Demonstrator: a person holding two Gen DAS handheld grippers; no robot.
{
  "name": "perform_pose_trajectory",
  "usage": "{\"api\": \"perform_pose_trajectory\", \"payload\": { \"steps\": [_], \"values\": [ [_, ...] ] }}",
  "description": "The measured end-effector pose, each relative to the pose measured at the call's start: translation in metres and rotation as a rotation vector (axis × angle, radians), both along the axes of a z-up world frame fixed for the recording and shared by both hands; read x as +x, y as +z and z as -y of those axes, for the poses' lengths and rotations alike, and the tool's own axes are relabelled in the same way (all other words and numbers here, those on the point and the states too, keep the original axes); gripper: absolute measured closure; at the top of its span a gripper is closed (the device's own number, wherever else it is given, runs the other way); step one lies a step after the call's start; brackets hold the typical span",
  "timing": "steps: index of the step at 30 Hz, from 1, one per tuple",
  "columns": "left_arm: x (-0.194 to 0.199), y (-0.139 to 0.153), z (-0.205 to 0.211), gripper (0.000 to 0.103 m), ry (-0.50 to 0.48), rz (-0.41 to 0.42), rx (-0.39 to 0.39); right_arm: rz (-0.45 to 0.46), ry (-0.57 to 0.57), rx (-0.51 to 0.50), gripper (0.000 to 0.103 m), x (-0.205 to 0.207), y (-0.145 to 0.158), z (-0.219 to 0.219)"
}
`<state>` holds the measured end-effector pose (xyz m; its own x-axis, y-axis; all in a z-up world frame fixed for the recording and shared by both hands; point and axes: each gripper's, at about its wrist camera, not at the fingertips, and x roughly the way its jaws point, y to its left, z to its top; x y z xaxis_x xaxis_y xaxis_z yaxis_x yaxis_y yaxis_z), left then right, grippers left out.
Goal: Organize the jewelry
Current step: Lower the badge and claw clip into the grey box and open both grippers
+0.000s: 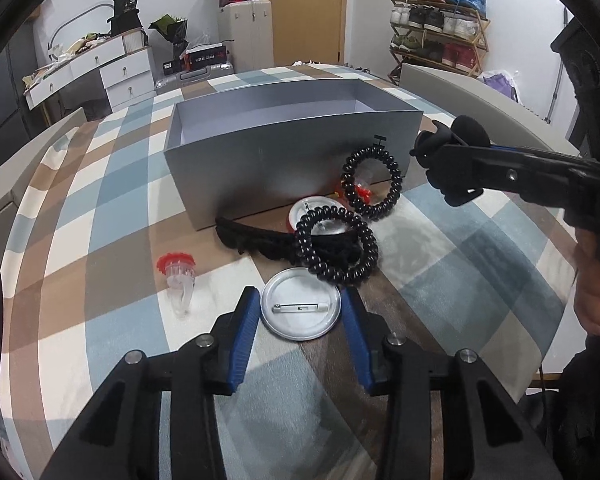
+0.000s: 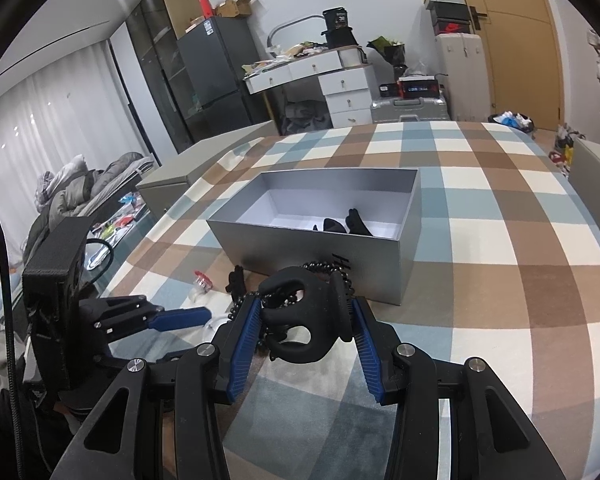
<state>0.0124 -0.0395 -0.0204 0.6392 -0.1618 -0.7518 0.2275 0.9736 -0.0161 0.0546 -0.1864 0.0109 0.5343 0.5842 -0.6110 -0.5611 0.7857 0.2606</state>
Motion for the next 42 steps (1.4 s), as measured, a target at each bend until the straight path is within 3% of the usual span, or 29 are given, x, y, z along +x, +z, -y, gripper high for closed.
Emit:
{"api": "perform_pose_trajectory", "payload": {
  "steps": [9,15,22,32,42],
  "values": [
    [-0.01,0.025,-0.009,0.067,0.042,0.108,-0.048,0.009,-0.004,0.006,0.058,0.0,0.002,0.0],
    [0.002,0.045,-0.011,0.067,0.054,0.199,-0.07,0.012,-0.021,0.034,0.058,0.006,0.008,0.002],
    [0.023,0.06,-0.019,0.067,0.074,0.244,-0.109,0.029,-0.033,0.07,0.058,0.016,0.024,-0.001],
    [0.055,0.058,-0.023,0.067,0.085,0.253,-0.115,0.025,-0.065,0.089,0.058,0.046,0.03,-0.006],
    [0.077,0.039,-0.02,0.067,0.13,0.189,-0.077,-0.007,-0.075,0.068,0.058,0.064,0.02,-0.016]
  ]
}}
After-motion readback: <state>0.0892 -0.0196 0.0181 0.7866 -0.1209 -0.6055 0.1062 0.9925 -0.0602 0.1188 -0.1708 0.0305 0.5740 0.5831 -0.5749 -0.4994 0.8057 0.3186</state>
